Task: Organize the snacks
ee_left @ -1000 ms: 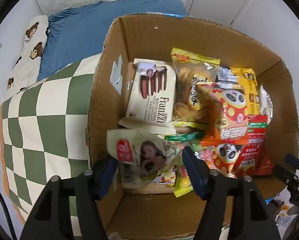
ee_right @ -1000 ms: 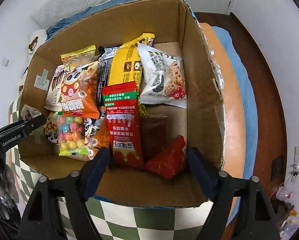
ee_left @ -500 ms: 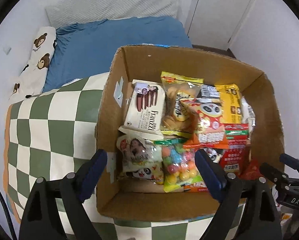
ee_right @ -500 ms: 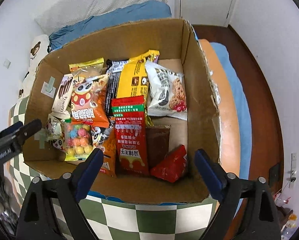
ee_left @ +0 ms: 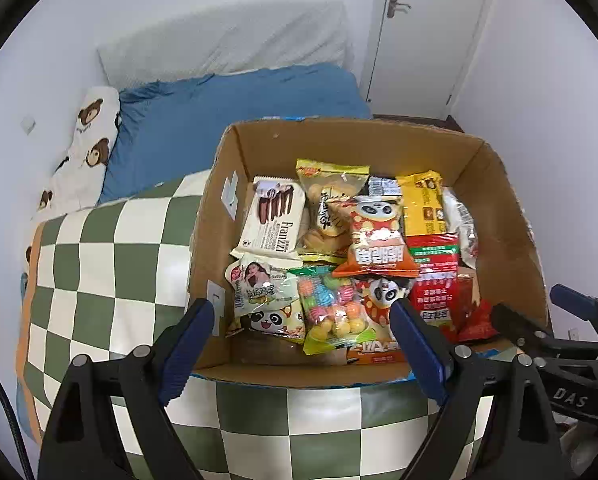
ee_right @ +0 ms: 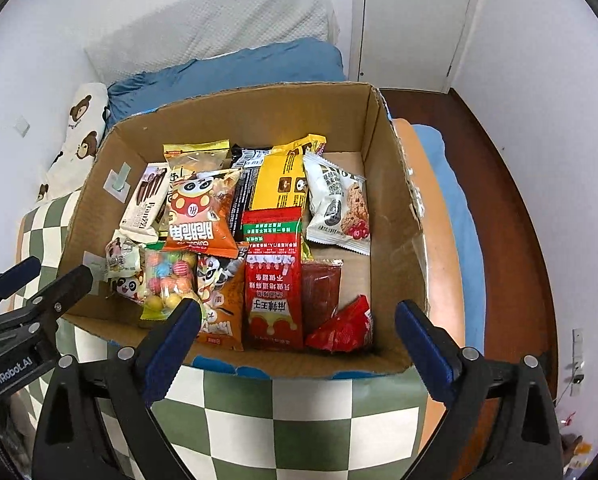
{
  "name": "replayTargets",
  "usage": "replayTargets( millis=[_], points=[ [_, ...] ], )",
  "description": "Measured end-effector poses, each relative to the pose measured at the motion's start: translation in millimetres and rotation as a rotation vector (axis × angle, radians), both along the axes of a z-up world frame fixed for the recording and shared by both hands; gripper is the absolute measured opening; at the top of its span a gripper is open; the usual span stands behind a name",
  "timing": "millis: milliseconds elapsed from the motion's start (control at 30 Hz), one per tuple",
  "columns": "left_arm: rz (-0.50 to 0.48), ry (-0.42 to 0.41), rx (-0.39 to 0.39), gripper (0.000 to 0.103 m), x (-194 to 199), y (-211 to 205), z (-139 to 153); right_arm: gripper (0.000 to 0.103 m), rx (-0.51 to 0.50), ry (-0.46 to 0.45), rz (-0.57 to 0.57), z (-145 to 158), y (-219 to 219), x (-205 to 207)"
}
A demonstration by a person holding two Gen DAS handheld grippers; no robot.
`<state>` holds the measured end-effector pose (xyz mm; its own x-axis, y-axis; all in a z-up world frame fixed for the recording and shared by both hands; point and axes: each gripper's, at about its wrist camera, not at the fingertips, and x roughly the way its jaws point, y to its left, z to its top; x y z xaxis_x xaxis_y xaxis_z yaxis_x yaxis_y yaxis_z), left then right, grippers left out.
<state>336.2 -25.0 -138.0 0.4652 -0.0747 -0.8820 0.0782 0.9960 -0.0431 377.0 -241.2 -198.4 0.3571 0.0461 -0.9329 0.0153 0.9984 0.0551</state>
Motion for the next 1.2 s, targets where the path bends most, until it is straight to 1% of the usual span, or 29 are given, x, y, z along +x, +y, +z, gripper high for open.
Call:
replayTargets(
  millis=[233, 433, 633, 800, 867, 1000, 1200],
  points=[
    [0.001, -0.018, -0.01, 0.09, -11.2, -3.4, 9.4, 0.099, 0.004, -0.025, -0.014, 8.1, -3.9, -11.5],
    [0.018, -0.048, -0.05, 0.09, -32.3, -2.3, 28.5, 0.099, 0.007, -0.088, -0.014, 35.8, -6.0, -32.5],
    [0.027, -0.121, -0.067, 0.09, -71.8, 3.3, 62.0, 0.099, 0.015, -0.174, -0.007, 76.3, -8.3, -75.8],
    [0.03, -0.173, -0.048, 0.09, -110.4, 9.4, 87.3, 0.099, 0.021, -0.231, -0.001, 109.0, -9.9, -117.8],
    [0.032, -0.178, -0.048, 0.09, -125.0, 12.8, 94.8, 0.099, 0.023, -0.25, -0.001, 121.7, -10.4, -136.1],
    [0.045, -0.156, -0.06, 0.09, -147.2, 20.5, 105.6, 0.1, 0.025, -0.287, 0.016, 144.8, -8.2, -165.7],
    [0.061, -0.183, -0.056, 0.09, -179.4, 25.8, 124.6, 0.1, 0.024, -0.349, 0.044, 179.1, -1.8, -205.3]
  ],
)
